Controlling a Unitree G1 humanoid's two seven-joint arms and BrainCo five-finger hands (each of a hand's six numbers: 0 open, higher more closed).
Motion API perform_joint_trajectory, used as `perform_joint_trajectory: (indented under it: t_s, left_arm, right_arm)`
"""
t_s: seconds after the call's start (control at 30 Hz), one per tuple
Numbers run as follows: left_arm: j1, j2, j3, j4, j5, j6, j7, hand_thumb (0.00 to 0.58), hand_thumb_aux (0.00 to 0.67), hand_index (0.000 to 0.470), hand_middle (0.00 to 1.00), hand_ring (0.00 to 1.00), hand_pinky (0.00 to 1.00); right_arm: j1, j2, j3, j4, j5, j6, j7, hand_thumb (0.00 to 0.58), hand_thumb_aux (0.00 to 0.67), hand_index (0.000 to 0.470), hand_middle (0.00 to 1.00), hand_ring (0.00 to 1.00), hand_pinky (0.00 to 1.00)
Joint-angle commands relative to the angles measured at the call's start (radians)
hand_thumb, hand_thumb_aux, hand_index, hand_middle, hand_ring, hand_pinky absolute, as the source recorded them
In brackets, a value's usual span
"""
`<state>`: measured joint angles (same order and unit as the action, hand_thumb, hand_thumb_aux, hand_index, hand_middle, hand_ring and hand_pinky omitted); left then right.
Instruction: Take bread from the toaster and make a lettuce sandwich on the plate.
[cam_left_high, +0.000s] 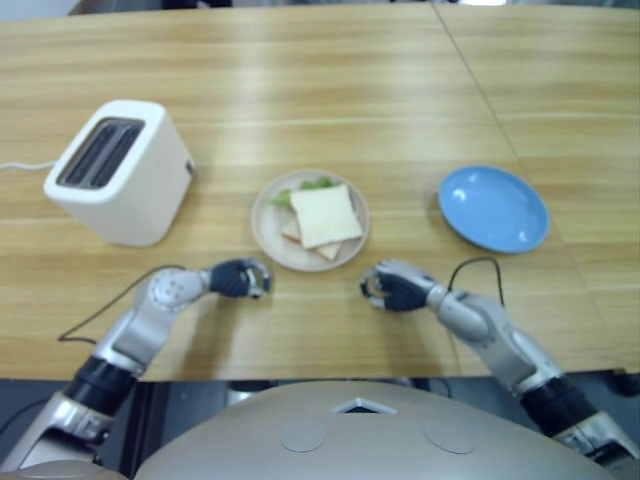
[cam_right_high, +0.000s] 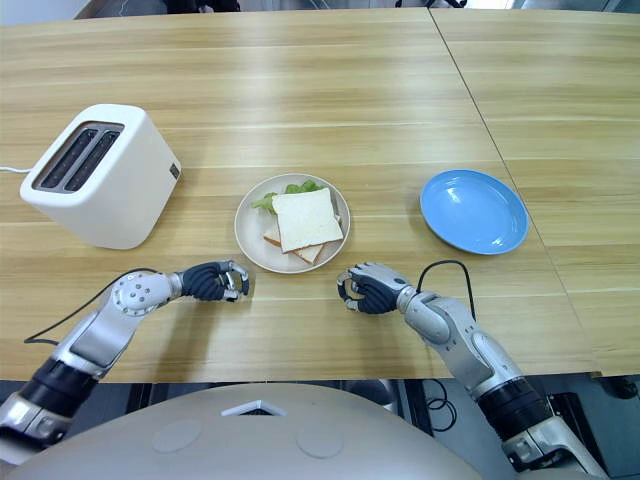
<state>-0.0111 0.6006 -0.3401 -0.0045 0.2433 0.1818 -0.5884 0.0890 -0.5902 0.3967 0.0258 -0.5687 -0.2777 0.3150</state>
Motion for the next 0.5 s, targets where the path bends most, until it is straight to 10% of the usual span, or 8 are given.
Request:
perform_joint_trajectory:
  t_s: [0.03,0.4,0.5]
  left_arm:
    - [-0.044,-0.059,-0.009,0.148,0.051,-0.007,0.088,0.573,0.596,0.409,1.00,1.00,1.00]
    - [-0.146,-0.158,0.123,0.181,0.036,-0.009,0.256,0.506,0.431,0.296,1.00,1.00,1.00]
    - [-0.144,-0.163,0.149,0.158,0.030,-0.007,0.275,0.470,0.378,0.260,1.00,1.00,1.00]
  right_arm:
    - [-0.070,0.056,0.042,0.157,0.011,-0.031,0.013,0.580,0.670,0.460,1.00,1.00,1.00]
    - [-0.445,0.243,0.039,0.626,0.007,-0.243,-0.205,0.580,0.670,0.460,1.00,1.00,1.00]
    - [-0.453,0.238,0.022,0.632,0.015,-0.291,-0.264,0.452,0.355,0.244,0.86,0.86,0.86]
